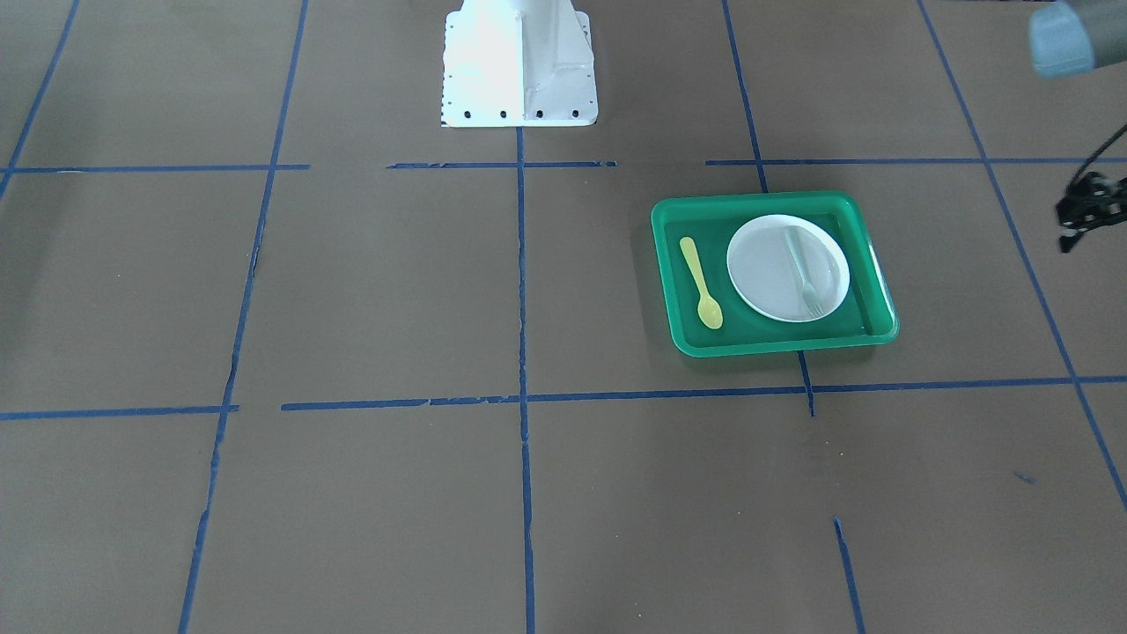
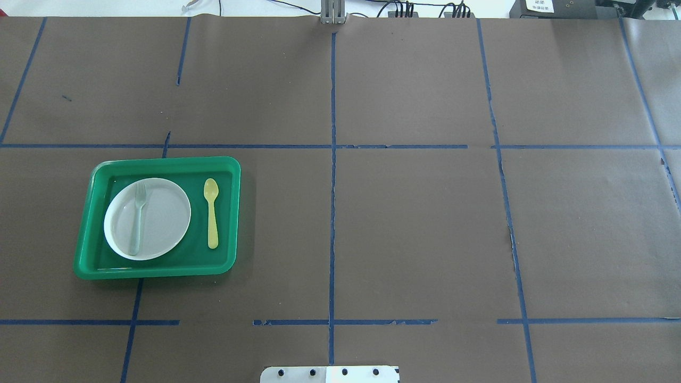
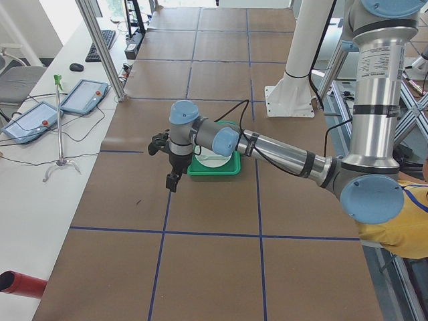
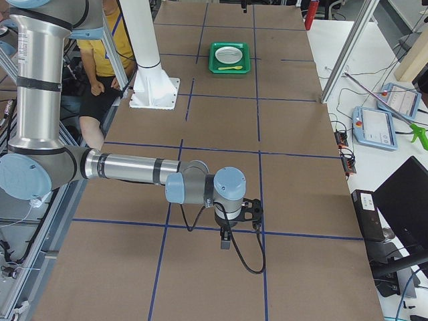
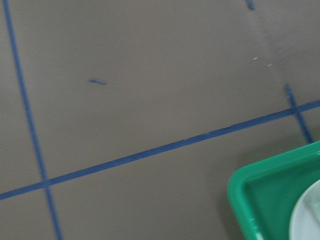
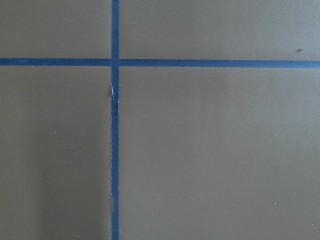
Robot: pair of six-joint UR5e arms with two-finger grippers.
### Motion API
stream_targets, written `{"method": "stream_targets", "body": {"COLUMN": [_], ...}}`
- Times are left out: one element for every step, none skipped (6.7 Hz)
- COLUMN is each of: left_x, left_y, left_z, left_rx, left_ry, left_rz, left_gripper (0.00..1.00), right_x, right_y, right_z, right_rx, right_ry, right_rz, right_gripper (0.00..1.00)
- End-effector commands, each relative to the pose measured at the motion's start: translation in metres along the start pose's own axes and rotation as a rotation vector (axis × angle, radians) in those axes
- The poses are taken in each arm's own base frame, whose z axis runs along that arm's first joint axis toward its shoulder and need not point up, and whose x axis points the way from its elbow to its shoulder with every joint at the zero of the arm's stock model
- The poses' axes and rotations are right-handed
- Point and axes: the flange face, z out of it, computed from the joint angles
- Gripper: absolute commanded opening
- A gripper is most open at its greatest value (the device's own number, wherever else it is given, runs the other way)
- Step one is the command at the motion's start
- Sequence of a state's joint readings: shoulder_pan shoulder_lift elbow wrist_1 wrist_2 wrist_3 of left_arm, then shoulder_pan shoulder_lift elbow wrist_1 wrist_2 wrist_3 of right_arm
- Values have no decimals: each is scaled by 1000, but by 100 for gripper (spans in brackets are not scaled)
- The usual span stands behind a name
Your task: Place spoon
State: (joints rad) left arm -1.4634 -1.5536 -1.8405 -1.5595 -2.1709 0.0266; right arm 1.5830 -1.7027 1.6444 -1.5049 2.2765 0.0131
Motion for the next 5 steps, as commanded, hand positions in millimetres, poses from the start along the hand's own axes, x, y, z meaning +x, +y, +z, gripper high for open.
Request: {"method": "stream_targets", "body": {"left_x": [-87,-93,-94,-99,-97], "left_y": [66,91,105,112,101], "left_z": [16,28,31,39,33], "left_rx": [-46,-63,-78,-94,-79], "left_ry": [149,174,171,173,170], "left_rz": [-151,-127,-144,-161,-148], "left_gripper": [100,100,100,100,100], "right_x": [0,0,0,0,0], "right_y": [0,0,0,0,0], "right_z": [0,0,0,0,0], "right_rx": [0,0,0,0,0], "right_ry": [0,0,0,0,0], "right_rz": [1,1,1,1,1], "right_gripper": [100,100,100,100,100]}}
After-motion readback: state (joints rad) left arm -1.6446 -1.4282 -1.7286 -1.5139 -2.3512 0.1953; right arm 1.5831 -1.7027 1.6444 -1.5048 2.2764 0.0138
